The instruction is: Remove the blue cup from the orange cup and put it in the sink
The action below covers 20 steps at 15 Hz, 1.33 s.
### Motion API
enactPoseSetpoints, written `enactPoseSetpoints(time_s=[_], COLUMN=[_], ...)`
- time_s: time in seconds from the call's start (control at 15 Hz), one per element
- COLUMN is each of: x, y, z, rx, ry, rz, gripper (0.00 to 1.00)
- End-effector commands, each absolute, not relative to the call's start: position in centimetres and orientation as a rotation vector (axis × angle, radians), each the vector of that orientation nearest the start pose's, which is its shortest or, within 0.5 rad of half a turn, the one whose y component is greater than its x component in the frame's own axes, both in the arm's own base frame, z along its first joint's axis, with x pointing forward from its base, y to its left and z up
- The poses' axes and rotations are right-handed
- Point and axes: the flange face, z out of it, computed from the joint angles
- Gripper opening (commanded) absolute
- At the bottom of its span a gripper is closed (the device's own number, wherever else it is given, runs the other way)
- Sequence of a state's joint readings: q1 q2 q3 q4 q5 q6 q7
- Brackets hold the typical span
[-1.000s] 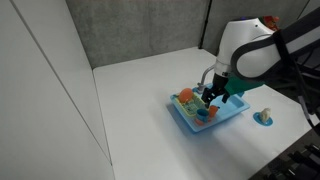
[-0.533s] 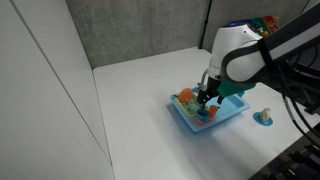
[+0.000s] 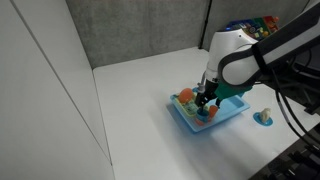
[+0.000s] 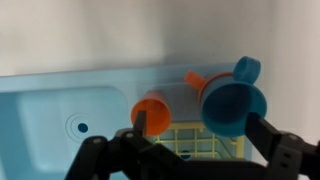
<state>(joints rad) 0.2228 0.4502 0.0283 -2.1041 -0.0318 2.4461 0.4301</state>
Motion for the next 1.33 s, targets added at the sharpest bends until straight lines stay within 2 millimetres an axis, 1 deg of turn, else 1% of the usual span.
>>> enactPoseSetpoints(time_s=[0.0,0.33,0.6,1.07,1.13,1.2,1.27], x=[55.2,54.8,54.7,54.2,54.2,54.1,54.1], y=[13.8,13.2,12.9,13.2,13.2,13.3,13.3], z=[19.2,19.5,19.2,18.6,18.6,18.6,18.5], rx=[-3.175,-3.182,-3.182,-3.189,-3.19,-3.19,-3.19], ry=[0.239,0.264,0.273,0.261,0.26,0.259,0.259], rz=[0.161,0.159,0.172,0.198,0.199,0.201,0.204], gripper=[1.0,1.0,1.0,1.0,0.99,0.95,0.95])
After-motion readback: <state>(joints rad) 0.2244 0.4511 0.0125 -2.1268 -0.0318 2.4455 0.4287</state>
